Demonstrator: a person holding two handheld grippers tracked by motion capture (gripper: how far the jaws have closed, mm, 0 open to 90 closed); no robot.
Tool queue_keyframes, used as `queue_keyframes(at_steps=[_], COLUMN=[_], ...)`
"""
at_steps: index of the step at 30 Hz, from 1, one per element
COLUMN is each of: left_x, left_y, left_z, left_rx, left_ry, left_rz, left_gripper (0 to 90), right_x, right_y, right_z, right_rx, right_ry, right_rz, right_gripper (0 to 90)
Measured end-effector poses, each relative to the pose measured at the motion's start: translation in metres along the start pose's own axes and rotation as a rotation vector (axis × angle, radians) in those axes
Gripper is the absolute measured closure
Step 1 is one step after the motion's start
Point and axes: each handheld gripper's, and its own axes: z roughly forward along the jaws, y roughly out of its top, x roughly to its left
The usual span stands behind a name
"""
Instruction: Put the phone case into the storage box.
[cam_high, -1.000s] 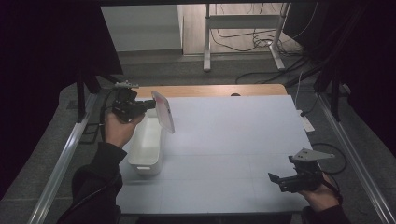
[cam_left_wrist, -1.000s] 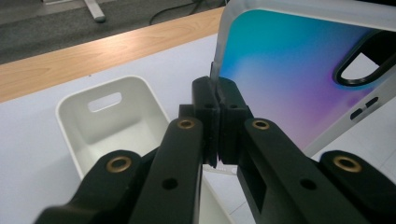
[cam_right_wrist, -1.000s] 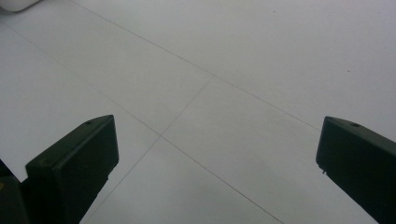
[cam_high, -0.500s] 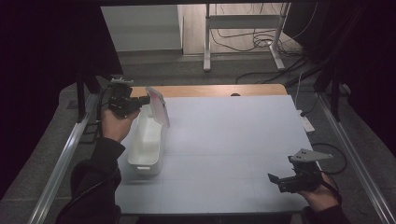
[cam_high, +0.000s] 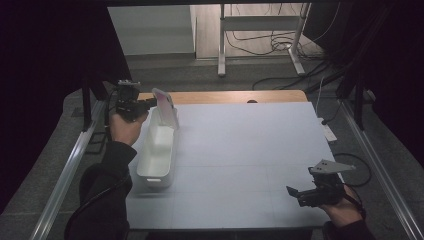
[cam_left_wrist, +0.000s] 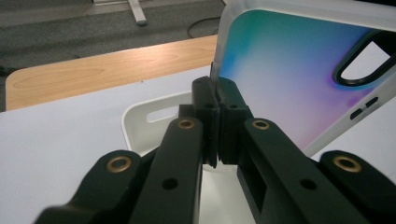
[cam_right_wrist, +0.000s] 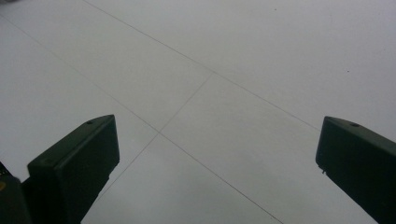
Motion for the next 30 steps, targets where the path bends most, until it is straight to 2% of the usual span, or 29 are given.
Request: queue_keyframes(at_steps=[21,30], left_x=[0.019,0.026], left_y=[0.004,0.000], left_z=[0.022,0.032], left_rx=[-0.004,0.015], left_ry=[0.073,0.112], left_rz=[-0.054,-0.056], left_gripper=[88.3,88.4], right_x=[0.001,0.001], right_y=[0.000,0.000], right_z=[0.000,0.000], right_rx=[0.002,0.006], right_ry=[0.003,0.003], right_rz=[-0.012,-0.017], right_gripper=[0.0,0.0])
